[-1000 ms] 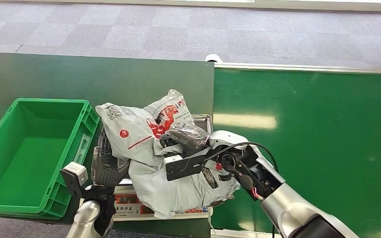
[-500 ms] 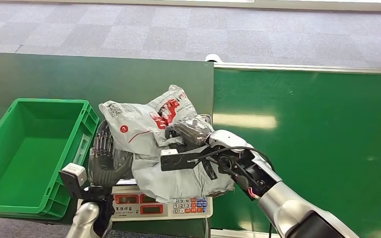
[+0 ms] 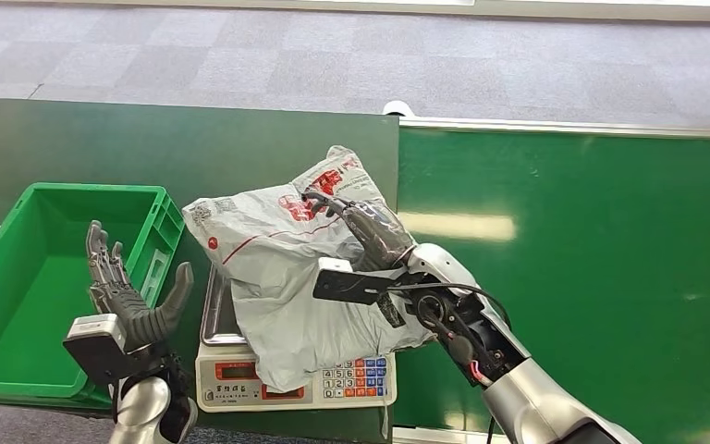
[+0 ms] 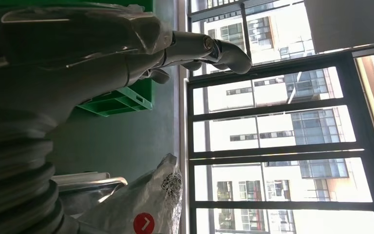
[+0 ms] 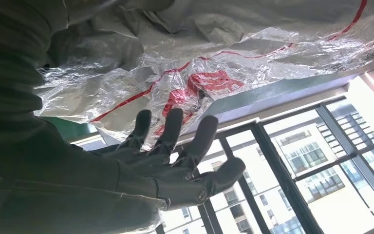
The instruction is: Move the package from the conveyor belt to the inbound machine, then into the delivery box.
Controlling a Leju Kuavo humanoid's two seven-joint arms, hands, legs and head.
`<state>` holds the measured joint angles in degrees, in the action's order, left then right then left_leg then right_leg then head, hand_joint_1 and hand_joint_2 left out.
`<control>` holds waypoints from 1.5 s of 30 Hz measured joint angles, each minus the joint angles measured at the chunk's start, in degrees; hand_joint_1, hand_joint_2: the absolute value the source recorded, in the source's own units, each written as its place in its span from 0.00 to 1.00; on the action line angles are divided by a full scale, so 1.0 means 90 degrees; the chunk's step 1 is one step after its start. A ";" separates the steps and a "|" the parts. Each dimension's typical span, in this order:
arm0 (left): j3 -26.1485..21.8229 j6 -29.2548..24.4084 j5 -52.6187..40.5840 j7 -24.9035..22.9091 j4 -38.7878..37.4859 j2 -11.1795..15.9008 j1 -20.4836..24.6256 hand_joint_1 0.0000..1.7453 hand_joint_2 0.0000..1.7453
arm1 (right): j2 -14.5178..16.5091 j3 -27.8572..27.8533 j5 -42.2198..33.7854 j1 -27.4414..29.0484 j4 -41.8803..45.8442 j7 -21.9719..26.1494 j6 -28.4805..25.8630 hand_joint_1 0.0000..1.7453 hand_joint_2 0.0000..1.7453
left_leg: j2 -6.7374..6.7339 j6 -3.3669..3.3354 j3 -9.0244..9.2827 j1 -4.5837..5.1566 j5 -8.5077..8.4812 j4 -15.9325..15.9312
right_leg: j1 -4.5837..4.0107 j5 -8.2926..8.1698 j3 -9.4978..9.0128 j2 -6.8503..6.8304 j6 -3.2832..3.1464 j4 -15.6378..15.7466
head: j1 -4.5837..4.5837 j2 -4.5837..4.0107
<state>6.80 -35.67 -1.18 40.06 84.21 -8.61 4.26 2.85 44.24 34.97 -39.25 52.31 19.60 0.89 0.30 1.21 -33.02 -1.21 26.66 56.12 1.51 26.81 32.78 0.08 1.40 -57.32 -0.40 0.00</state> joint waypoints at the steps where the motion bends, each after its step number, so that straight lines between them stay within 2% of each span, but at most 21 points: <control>1: 0.0001 0.0000 0.0000 0.0000 0.0012 0.0000 0.0000 0.00 1.00 | 0.0001 -0.0023 -0.0002 0.0013 0.0014 0.0007 0.0003 0.00 1.00 | 0.0000 0.0000 0.0000 0.0000 0.0000 0.0000 | 0.0000 0.0000 0.0000 0.0000 0.0000 0.0000 | -0.0001 0.0000; 11: 0.0004 -0.0086 0.0060 -0.0001 0.0059 0.0002 -0.0005 0.00 1.00 | 0.0074 -0.0215 -0.0536 0.0226 0.0099 0.0341 0.0278 0.00 1.00 | -0.0001 0.0000 -0.0001 0.0000 0.0000 -0.0001 | 0.0000 0.0001 0.0001 0.0000 0.0000 0.0000 | 0.0000 0.0000; 15: 0.0001 -0.0124 0.0084 0.0000 0.0179 0.0004 -0.0115 0.00 1.00 | 0.0147 -0.0453 -0.1176 0.0650 0.0604 0.0809 -0.0052 0.00 0.00 | 0.0001 0.0000 -0.0001 0.0000 0.0001 -0.0001 | 0.0000 0.0002 0.0001 -0.0001 0.0000 0.0000 | -0.0001 0.0000; 21: 0.0132 -0.0343 -0.0169 0.0000 0.0617 -0.0048 -0.0560 0.00 1.00 | 0.0214 -0.0732 -0.2024 0.2419 0.3445 0.2038 -0.1915 0.00 0.00 | 0.0003 0.0012 -0.0006 0.0000 0.0024 -0.0002 | 0.0001 0.0022 0.0006 -0.0002 -0.0002 0.0001 | -0.0001 0.0000; 24: 0.0298 -0.0440 -0.0255 0.0000 0.0803 -0.0081 -0.0775 0.00 1.00 | 0.0126 -0.0453 -0.2022 0.3032 0.4946 0.2238 -0.3181 0.00 0.00 | 0.0000 0.0011 -0.0005 0.0000 0.0032 -0.0003 | 0.0001 0.0029 0.0007 -0.0001 -0.0003 0.0003 | 0.0000 0.0000; 27: 0.0457 -0.0459 -0.0259 0.0000 0.0838 -0.0120 -0.0888 0.00 1.00 | -0.0031 -0.0061 -0.1680 0.3238 0.5942 0.2213 -0.4148 0.00 0.00 | -0.0003 0.0010 0.0005 0.0000 0.0034 -0.0004 | 0.0000 0.0030 -0.0001 0.0000 -0.0004 0.0005 | 0.0002 0.0000; 32: 0.0654 -0.0441 -0.0155 0.0000 0.0837 -0.0136 -0.0931 0.00 1.00 | -0.0183 0.0022 -0.1376 0.3416 0.6364 0.2006 -0.4318 0.00 0.00 | -0.0002 0.0009 0.0032 0.0000 0.0031 -0.0004 | 0.0000 0.0027 -0.0025 0.0000 -0.0006 0.0005 | 0.0002 0.0000; 45: 0.0920 -0.0426 -0.0115 0.0000 0.0791 -0.0145 -0.0907 0.00 1.00 | -0.0104 -0.0042 -0.1404 0.3710 0.6610 0.1880 -0.4321 0.00 0.00 | -0.0001 0.0009 0.0042 0.0000 0.0031 -0.0004 | 0.0000 0.0028 -0.0034 0.0002 -0.0005 0.0004 | 0.0002 0.0000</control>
<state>15.08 -39.50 -2.21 40.06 91.33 -9.91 -3.91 1.91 43.87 22.33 -5.85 111.80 36.52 -38.00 0.29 1.29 -32.64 -1.21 26.95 56.09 1.51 27.07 32.47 0.10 1.35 -57.28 -0.38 0.00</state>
